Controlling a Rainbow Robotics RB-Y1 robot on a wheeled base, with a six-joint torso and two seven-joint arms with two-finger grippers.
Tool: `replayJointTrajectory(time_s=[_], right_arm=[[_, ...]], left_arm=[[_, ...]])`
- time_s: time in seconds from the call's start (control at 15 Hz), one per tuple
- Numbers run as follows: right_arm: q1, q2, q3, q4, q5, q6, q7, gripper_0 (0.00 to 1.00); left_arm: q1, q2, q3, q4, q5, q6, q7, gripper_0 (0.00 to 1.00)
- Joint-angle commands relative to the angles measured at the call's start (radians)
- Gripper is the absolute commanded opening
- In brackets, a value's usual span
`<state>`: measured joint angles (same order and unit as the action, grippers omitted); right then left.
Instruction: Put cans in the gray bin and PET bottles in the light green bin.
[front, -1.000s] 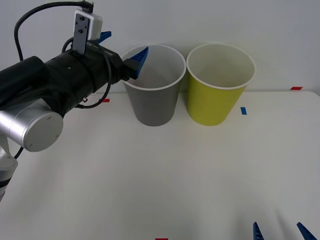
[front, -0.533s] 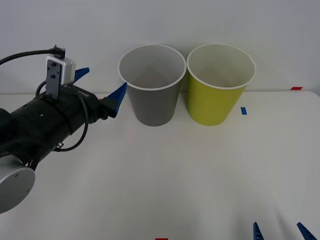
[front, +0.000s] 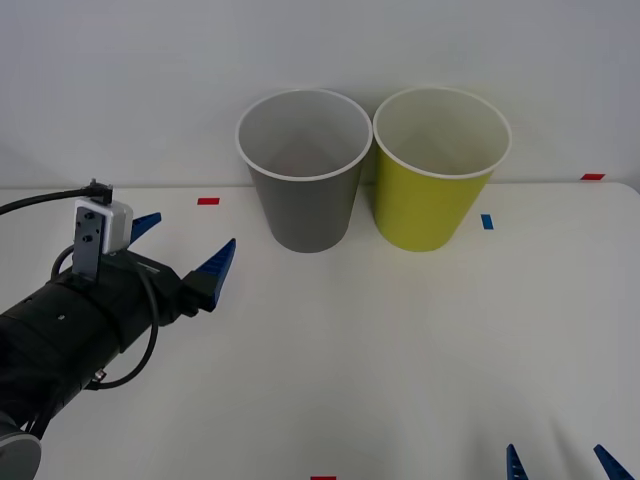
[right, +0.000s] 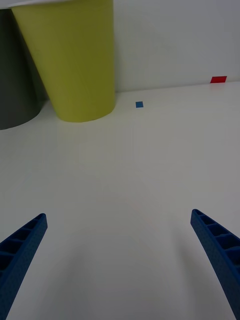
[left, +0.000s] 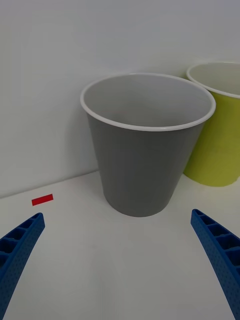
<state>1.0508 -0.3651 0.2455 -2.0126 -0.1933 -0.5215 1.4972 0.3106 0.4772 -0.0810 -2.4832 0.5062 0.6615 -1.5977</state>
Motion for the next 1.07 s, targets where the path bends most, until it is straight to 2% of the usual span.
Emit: replayJointTrajectory(time_s=[0.07,0.27,0.33,0.4,0.47,0.53,0.6,0.67,0.93,1.07], right_arm=[[0.0,0.0,0.0,0.0,0.0,0.0,0.0,1.0],[0.0,0.0,0.0,0.0,0.0,0.0,0.0,1.0],[0.0,0.0,0.0,0.0,0.0,0.0,0.0,1.0],[0.0,0.0,0.0,0.0,0.0,0.0,0.0,1.0],[0.0,0.0,0.0,0.0,0.0,0.0,0.0,1.0],[0.0,0.0,0.0,0.0,0.0,0.0,0.0,1.0],[0.0,0.0,0.0,0.0,0.0,0.0,0.0,1.0],[0.0,0.0,0.0,0.0,0.0,0.0,0.0,1.0],[0.0,0.0,0.0,0.0,0.0,0.0,0.0,1.0],[0.0,0.0,0.0,0.0,0.0,0.0,0.0,1.0]], left_arm=[[0.076,-0.086,0.001,-0.006,0.002,-0.017,-0.082,1.0],[0.174,-0.18,-0.023,0.003,0.063,-0.089,-0.185,1.0],[0.206,-0.204,-0.025,0.009,0.117,-0.114,-0.219,1.0],[0.246,-0.207,-0.042,0.024,0.144,-0.158,-0.26,1.0],[0.271,-0.177,-0.074,0.035,0.081,-0.215,-0.257,1.0],[0.286,-0.117,-0.125,0.058,-0.023,-0.307,-0.194,1.0],[0.289,-0.054,-0.169,0.095,-0.113,-0.404,-0.016,1.0],[0.288,-0.012,-0.201,0.127,-0.202,-0.47,0.105,1.0],[0.3,0.0,-0.227,0.204,-0.387,-0.583,0.275,1.0],[0.318,-0.002,-0.241,0.271,-0.425,-0.672,0.283,1.0]])
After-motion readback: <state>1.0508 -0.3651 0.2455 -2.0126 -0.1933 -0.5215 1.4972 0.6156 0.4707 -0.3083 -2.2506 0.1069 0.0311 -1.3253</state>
